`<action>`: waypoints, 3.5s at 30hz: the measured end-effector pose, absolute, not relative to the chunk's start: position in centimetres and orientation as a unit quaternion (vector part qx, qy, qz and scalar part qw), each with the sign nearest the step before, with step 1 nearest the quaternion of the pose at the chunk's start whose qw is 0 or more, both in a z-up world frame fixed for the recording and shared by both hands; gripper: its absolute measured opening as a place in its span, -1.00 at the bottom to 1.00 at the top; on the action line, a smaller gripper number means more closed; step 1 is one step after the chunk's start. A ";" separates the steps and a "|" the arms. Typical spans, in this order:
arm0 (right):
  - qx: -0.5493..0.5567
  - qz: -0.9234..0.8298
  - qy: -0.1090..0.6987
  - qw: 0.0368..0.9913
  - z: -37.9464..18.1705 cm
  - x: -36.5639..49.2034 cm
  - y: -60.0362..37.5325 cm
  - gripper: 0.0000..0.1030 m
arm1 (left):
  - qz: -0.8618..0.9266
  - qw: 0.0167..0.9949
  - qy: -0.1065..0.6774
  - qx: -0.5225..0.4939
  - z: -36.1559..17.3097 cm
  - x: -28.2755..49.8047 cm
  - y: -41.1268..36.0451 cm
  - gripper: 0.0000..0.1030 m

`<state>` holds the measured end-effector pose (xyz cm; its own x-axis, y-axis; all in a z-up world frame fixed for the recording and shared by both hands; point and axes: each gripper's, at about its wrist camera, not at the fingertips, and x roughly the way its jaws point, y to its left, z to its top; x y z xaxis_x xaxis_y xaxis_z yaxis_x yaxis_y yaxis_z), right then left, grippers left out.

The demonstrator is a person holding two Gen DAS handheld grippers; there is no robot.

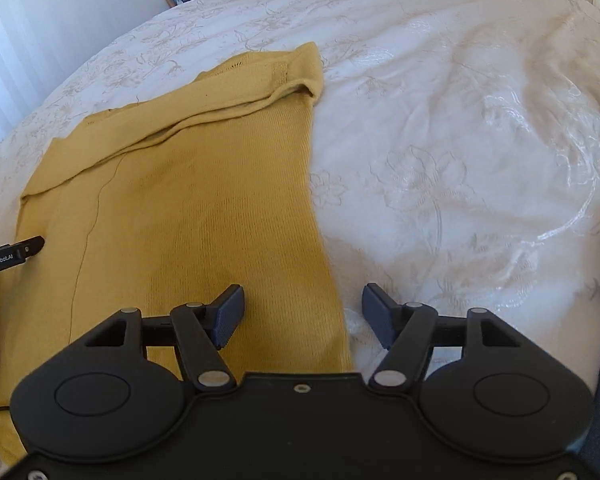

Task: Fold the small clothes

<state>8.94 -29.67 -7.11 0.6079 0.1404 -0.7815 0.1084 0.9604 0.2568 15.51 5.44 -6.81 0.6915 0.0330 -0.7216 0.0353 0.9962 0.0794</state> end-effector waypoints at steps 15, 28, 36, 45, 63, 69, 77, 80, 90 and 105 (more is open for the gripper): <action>0.156 0.061 0.508 0.845 -7.5 4.0 -29.2 0.66 | -0.003 0.887 0.462 0.000 -5.9 4.6 8.8 0.64; 0.177 0.079 0.554 0.810 -8.2 2.4 -29.2 0.99 | -0.009 0.889 0.457 0.009 -6.4 0.6 8.1 0.74; 0.092 0.099 0.583 0.801 -8.3 3.1 -27.0 1.00 | -0.015 0.890 0.455 0.002 -7.1 0.5 8.0 0.90; 0.117 0.102 0.572 0.805 -8.3 3.0 -27.4 1.00 | -0.018 0.892 0.451 -0.012 -7.1 0.5 8.2 0.91; 0.262 0.117 0.486 0.826 -7.2 1.0 -32.0 0.09 | -0.011 0.893 0.444 -0.068 -5.9 -0.4 10.0 0.33; 0.241 0.150 0.435 0.854 -5.6 -0.4 -31.4 -0.12 | -0.029 0.894 0.437 -0.093 -5.5 -0.9 10.5 -0.42; 0.254 0.142 0.442 0.849 -5.7 0.0 -31.3 -0.09 | -0.029 0.893 0.442 -0.080 -5.8 -0.5 9.8 -0.56; 0.248 0.161 0.419 0.858 -5.3 -0.4 -31.1 -0.07 | -0.030 0.893 0.441 -0.086 -5.9 -0.7 10.1 -0.55; 0.284 0.079 0.409 0.864 -5.5 -0.4 -32.7 -0.05 | -0.033 0.891 0.445 -0.087 -6.0 -0.6 9.9 -0.44; 0.062 0.106 0.415 0.902 -4.5 0.0 -22.0 0.21 | -0.046 0.890 0.448 -0.070 -6.0 -0.4 9.0 -0.13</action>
<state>0.00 -21.96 -4.53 0.6332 0.2428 -0.7349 -0.1398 0.9698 0.1999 -0.40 9.04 -6.04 0.5946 -0.1442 -0.7910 0.0187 0.9860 -0.1657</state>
